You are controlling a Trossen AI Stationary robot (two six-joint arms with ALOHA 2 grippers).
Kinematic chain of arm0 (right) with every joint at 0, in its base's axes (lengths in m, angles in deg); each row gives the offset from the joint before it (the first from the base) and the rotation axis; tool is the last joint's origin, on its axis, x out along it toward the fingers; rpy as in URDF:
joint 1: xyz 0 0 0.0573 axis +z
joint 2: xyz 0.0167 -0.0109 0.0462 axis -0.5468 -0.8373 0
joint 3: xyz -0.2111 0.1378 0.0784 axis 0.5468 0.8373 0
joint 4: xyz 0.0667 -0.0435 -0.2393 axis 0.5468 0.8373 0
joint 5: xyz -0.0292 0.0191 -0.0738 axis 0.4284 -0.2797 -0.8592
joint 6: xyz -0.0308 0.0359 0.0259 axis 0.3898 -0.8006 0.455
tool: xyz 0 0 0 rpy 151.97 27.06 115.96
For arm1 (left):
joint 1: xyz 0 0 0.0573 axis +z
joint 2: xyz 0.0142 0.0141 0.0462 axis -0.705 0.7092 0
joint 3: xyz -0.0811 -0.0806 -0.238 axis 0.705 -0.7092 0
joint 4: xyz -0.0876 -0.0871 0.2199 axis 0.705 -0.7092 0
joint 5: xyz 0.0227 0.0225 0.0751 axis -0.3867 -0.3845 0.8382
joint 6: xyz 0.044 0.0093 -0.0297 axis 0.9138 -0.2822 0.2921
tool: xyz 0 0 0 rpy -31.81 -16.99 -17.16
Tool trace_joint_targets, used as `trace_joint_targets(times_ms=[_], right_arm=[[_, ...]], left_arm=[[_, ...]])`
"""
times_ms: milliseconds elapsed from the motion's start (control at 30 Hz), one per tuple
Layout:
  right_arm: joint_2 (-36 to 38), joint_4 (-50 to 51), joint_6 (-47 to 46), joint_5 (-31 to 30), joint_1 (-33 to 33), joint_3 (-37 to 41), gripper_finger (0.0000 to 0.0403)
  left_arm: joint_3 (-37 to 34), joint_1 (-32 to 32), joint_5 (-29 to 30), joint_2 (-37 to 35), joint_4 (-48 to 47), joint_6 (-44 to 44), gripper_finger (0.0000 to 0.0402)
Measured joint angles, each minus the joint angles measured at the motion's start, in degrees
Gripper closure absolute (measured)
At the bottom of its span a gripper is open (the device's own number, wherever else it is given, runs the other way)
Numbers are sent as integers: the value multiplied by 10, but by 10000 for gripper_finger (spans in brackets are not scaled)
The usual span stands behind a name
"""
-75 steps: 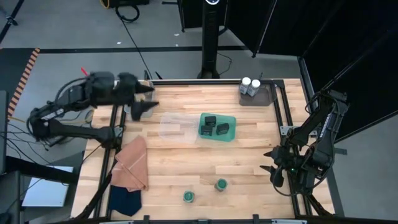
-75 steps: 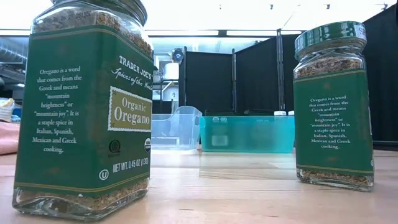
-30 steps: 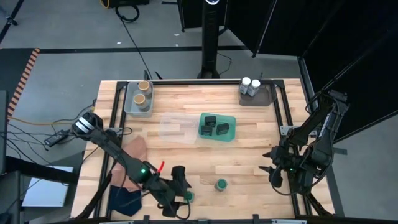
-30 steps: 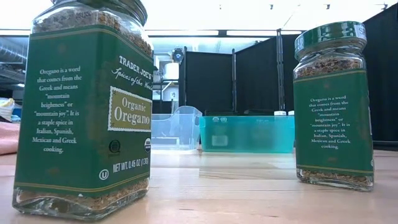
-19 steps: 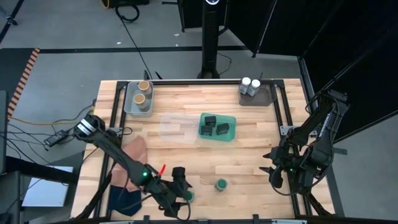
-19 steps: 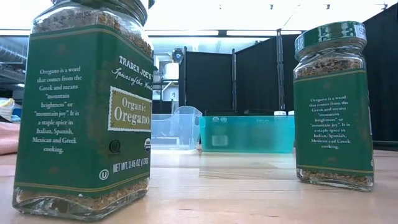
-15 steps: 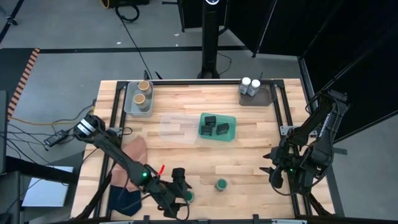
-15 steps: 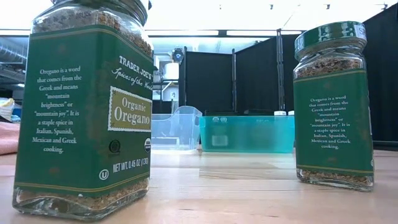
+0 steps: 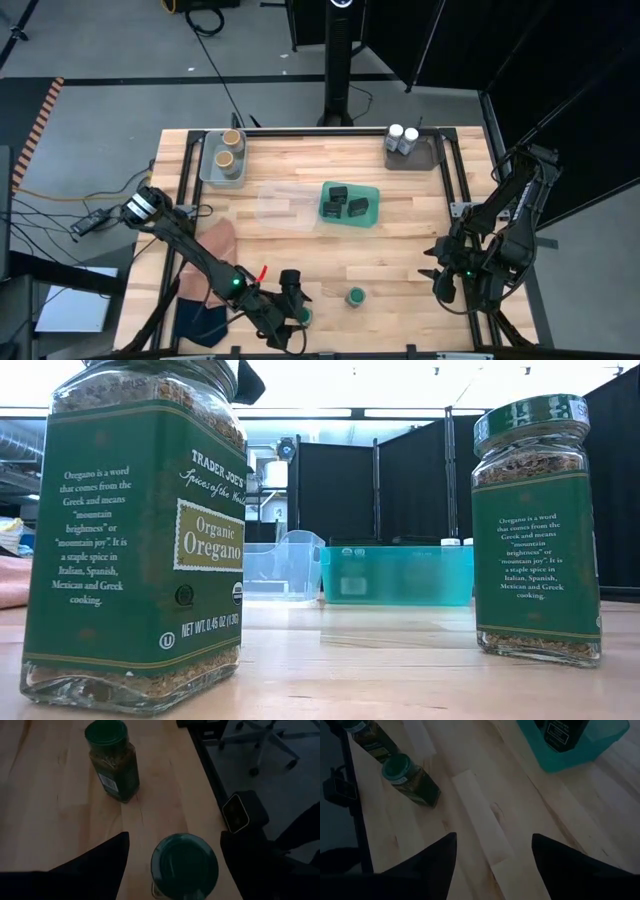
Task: Sort spices by type
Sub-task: Put the left green seasoning bottle into the transparent bin
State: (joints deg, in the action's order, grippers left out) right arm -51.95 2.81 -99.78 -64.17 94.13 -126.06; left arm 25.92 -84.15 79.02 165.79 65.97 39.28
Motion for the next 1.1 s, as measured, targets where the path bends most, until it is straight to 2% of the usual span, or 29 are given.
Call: trace_joint_targets(times_ms=[467,667,833,1100], right_arm=[[0,10,1,10,0,0,141],[0,10,0,10,0,0,142],[0,10,-12,10,0,0,145],[0,9,-20,11,-1,0,146]], left_arm=[[-1,0,-3,9,23,-5,85],[-46,0,-6,11,97,-29,85],[-56,0,-6,10,115,-29,87],[-106,0,-5,10,193,-26,141]])
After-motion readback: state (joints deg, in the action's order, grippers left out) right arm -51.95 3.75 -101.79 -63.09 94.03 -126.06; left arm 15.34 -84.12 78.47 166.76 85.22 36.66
